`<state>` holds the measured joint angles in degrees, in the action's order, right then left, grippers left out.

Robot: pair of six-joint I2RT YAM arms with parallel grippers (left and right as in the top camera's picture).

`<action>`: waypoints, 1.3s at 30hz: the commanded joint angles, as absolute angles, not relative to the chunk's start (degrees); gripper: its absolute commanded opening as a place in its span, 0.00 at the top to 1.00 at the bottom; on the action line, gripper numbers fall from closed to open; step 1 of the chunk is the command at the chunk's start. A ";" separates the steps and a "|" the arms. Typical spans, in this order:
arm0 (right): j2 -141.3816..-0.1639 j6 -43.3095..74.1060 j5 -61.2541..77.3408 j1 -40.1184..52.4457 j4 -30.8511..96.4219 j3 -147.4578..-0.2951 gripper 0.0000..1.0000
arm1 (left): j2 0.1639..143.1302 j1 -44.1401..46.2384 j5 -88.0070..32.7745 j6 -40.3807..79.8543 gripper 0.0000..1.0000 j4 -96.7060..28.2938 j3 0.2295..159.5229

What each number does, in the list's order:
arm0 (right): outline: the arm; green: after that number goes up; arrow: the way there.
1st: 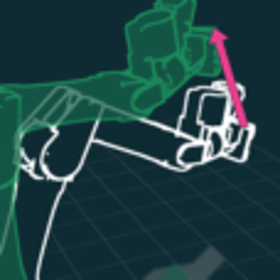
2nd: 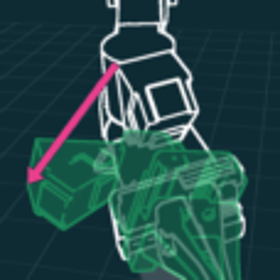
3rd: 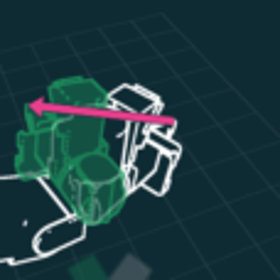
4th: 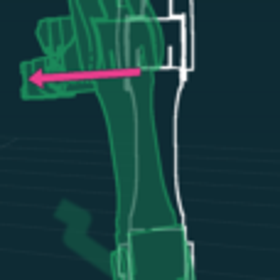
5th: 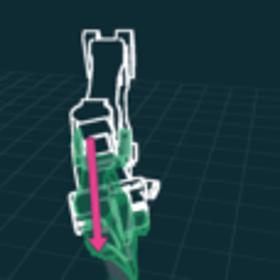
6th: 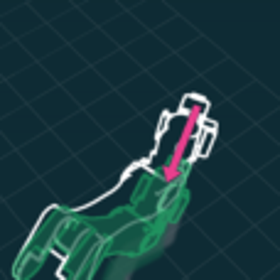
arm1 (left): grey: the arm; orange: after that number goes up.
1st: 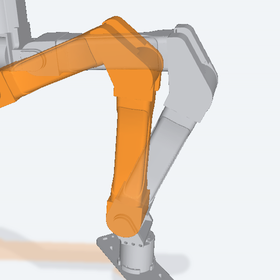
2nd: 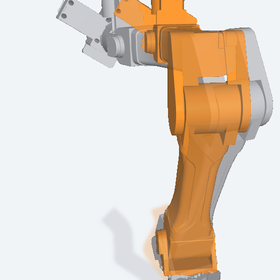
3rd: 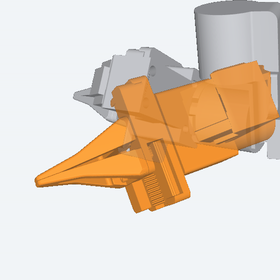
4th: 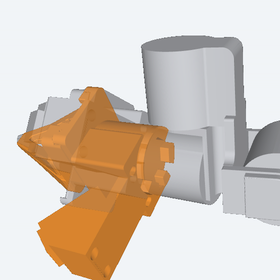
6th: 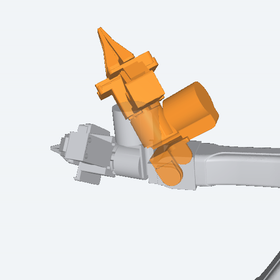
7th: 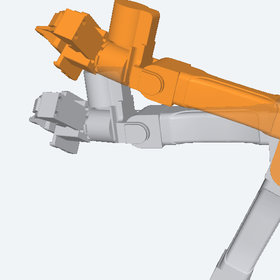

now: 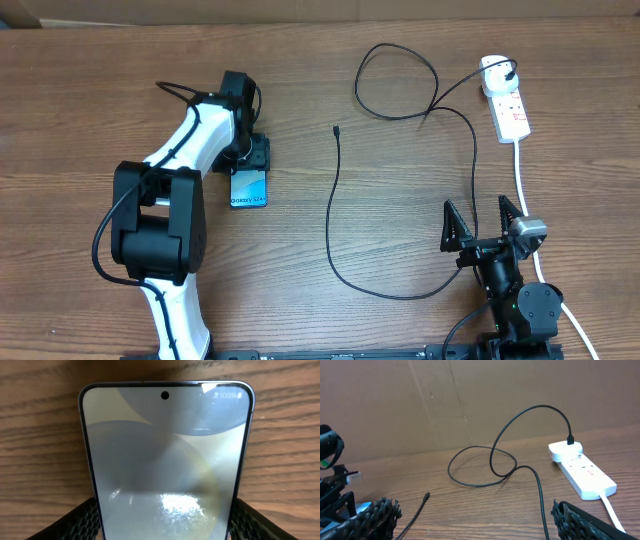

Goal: Plug charger to phone and switch on socket
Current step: 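Close the left gripper on the phone's bottom edge, then lift the phone with the left gripper and tilt it upright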

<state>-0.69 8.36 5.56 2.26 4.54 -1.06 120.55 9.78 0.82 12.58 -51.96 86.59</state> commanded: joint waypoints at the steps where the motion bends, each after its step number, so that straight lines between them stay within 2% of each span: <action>1: -0.16 8.54 5.21 2.52 4.38 -0.45 0.00 | 120.64 10.15 -0.05 14.26 0.36 -54.70 93.27; 19: -0.16 8.54 5.21 2.52 4.38 -0.45 0.00 | 120.64 10.15 -4.80 21.04 0.41 -70.02 107.15; 28: -0.16 8.73 5.23 2.52 4.38 -0.45 0.00 | 120.62 10.15 -13.61 23.27 0.46 -72.64 111.44; 36: -0.16 12.05 12.10 2.52 3.11 -0.47 0.00 | 120.64 10.15 -16.82 26.20 0.57 -72.55 112.71; 39: -0.16 12.23 16.40 2.52 3.05 -0.51 0.00 | 120.64 10.15 -17.04 27.51 0.69 -72.38 112.71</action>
<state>-0.69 10.72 10.61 2.26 3.66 -1.06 120.79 9.78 -14.70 24.77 -72.47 110.72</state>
